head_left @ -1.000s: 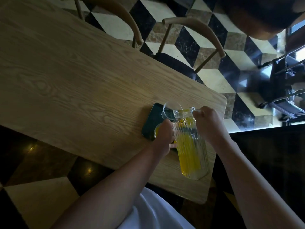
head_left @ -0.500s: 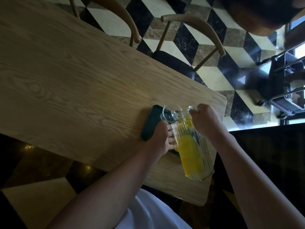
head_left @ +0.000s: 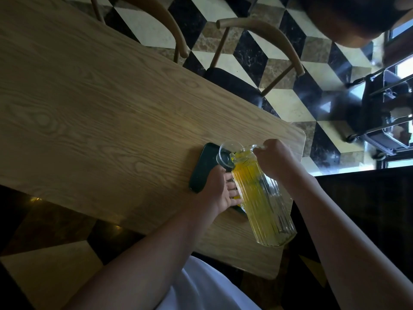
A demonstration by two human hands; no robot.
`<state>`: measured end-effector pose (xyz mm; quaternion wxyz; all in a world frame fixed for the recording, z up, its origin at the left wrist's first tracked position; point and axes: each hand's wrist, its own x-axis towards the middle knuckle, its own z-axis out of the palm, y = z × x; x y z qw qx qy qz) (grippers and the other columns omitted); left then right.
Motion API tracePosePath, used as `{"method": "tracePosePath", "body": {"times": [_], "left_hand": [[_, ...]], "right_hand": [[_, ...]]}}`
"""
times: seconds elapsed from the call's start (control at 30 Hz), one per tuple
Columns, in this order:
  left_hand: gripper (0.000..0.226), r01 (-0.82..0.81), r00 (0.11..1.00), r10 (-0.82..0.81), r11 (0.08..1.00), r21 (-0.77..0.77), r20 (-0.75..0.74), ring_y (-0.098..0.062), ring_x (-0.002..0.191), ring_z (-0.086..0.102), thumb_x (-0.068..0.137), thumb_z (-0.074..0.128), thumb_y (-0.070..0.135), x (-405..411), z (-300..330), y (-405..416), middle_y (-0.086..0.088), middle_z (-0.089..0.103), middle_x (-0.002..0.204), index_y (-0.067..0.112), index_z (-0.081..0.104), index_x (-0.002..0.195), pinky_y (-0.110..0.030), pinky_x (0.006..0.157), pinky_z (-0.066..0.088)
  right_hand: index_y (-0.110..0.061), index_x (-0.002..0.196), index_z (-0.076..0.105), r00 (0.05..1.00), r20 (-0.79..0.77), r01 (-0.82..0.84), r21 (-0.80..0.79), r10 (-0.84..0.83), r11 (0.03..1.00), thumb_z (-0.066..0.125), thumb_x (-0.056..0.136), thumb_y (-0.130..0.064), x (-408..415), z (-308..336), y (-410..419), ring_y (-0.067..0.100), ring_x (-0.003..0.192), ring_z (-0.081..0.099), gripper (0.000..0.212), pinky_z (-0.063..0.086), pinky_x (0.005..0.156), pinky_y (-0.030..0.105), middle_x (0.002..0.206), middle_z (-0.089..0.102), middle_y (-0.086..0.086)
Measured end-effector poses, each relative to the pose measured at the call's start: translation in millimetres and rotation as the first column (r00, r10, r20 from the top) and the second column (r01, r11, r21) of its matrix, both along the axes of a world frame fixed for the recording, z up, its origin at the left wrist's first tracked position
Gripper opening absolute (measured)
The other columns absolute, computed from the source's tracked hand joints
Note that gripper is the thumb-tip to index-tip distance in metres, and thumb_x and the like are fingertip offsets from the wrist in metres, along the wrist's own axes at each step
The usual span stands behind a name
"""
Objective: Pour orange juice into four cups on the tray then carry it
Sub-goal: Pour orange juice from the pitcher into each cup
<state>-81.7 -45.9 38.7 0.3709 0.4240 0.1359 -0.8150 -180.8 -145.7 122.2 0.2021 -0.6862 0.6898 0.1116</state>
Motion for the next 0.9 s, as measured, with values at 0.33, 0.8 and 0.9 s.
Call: {"method": "tracePosePath", "body": {"times": [0.33, 0.8, 0.9], "left_hand": [[0.059, -0.026, 0.999, 0.026, 1.0, 0.013, -0.026, -0.045, 0.133, 0.047, 0.094, 0.028, 0.028, 0, 5, 3, -0.028, 0.051, 0.143, 0.003, 0.043, 0.146, -0.062, 0.114, 0.03], [0.063, -0.04, 0.999, 0.04, 0.998, 0.046, -0.005, -0.047, 0.14, 0.039, 0.095, 0.029, 0.026, -5, 17, 4, -0.029, 0.039, 0.153, 0.003, 0.032, 0.153, -0.063, 0.114, 0.03], [0.061, -0.047, 0.999, 0.047, 0.998, 0.053, 0.003, -0.047, 0.141, 0.037, 0.096, 0.028, 0.024, -5, 23, 4, -0.029, 0.036, 0.155, 0.003, 0.028, 0.154, -0.062, 0.114, 0.029]], "right_hand": [[-0.01, 0.087, 0.058, 0.999, 0.043, 0.026, 0.084, -0.03, 0.996, 0.05, 0.093, -0.028, 3, -2, -4, 0.029, 0.073, 0.055, 0.021, 0.047, 0.068, 0.035, 0.078, 0.057, 0.009], [-0.007, 0.084, 0.056, 0.998, 0.041, 0.032, 0.109, -0.036, 0.994, 0.052, 0.092, -0.028, 7, 14, -5, 0.029, 0.073, 0.061, 0.023, 0.058, 0.072, 0.041, 0.073, 0.056, 0.007], [-0.004, 0.092, 0.059, 1.0, -0.005, -0.014, 0.128, 0.015, 0.992, 0.049, 0.094, -0.028, 7, 16, -8, 0.026, 0.07, 0.06, 0.026, 0.055, 0.064, 0.039, 0.074, 0.054, 0.005]]}}
